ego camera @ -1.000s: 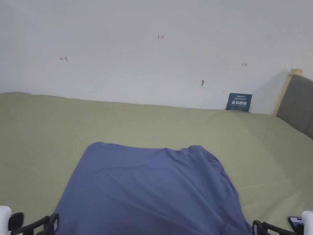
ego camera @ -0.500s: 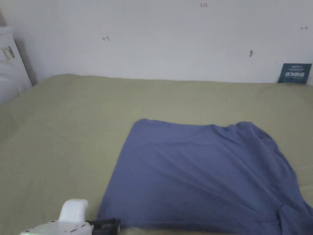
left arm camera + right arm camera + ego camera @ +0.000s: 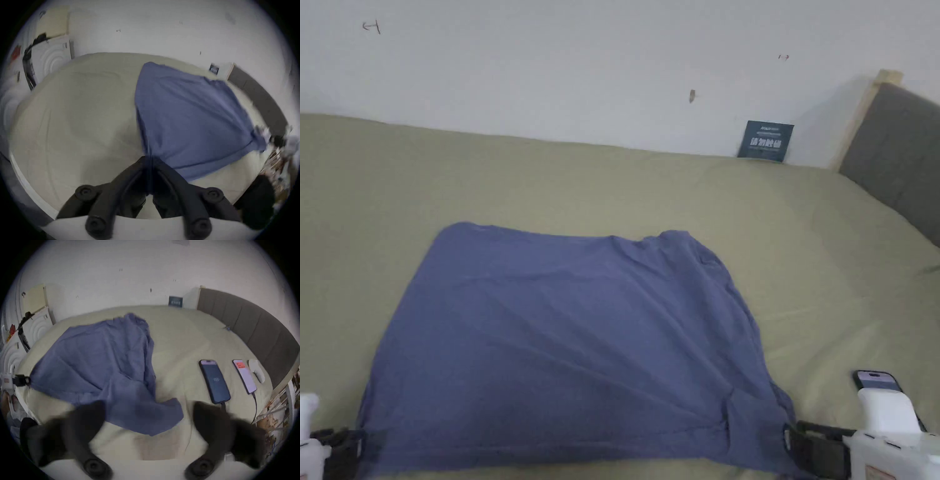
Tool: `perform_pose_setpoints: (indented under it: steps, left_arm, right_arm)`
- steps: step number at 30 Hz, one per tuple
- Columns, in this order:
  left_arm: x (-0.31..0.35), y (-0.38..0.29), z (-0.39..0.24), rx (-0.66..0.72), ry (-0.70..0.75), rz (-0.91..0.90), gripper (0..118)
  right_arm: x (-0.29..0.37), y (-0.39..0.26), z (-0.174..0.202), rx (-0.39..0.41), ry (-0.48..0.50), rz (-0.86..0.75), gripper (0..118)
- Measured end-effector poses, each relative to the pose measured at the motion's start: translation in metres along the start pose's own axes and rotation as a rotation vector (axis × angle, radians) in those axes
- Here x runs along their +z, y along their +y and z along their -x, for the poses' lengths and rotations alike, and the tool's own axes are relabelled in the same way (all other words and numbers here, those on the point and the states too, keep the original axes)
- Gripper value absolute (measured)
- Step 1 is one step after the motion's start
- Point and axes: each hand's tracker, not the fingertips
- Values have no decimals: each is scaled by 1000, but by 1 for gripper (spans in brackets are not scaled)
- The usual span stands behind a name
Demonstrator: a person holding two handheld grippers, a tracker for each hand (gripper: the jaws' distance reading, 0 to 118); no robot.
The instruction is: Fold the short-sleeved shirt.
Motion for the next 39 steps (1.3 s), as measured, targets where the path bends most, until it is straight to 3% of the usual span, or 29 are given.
perform_pose_setpoints:
  steps: [1, 3, 5, 6, 7, 8, 9, 11, 15, 21, 28, 32, 35, 36, 37, 38, 39]
  left_arm:
    - [5, 0, 4, 42, -5, -9, 6]
    - [10, 1, -4, 43, 0, -13, 6]
    - [12, -2, -7, 38, 7, -24, 6]
    - [10, -1, -14, 33, 6, -25, 6]
    - [10, -1, -17, 28, 10, -22, 6]
    - [12, -3, -20, 19, 31, -33, 6]
    - [17, -4, -22, 15, 32, -53, 6]
    - [22, -1, -25, 24, 23, -75, 6]
    - [41, 12, -25, 68, 4, -163, 6]
    - [44, 70, -21, 136, -25, -203, 6]
    - [-32, 168, -16, 99, 42, -62, 6]
    - [-87, 196, -14, 65, 67, 67, 6]
    - [-119, 196, -14, 46, 90, 120, 8]
    - [-126, 193, -12, 54, 87, 113, 16]
    - [-131, 191, -11, 52, 97, 112, 39]
    - [-131, 189, -11, 46, 126, 107, 77]
    - [-127, 186, -10, 57, 151, 101, 105]
  right_arm:
    - [-6, -2, -4, -2, 29, 14, 118]
    - [-11, -6, -5, -17, 81, 0, 110]
    - [-26, -9, 0, 10, 61, 68, 109]
    - [-33, -10, 3, 32, 49, 100, 102]
    - [-35, -12, 5, 56, 49, 118, 79]
    - [-35, -13, 8, 58, 39, 106, 40]
    - [-34, -13, 10, 61, 36, 90, 14]
    - [-23, -14, 13, 58, 43, 6, 14]
    - [6, -1, 23, 135, 34, -168, 14]
    - [11, 67, 24, 84, 93, -237, 14]
    - [-83, 149, 15, 56, 87, -65, 14]
    - [-133, 165, 6, -24, 81, 34, 14]
    - [-156, 162, 3, -20, 95, 66, 14]
    - [-163, 161, 1, -24, 108, 87, 23]
    - [-163, 159, 2, -39, 89, 94, 45]
    - [-163, 157, 2, -53, 58, 92, 74]
    - [-157, 155, 0, -56, 65, 85, 95]
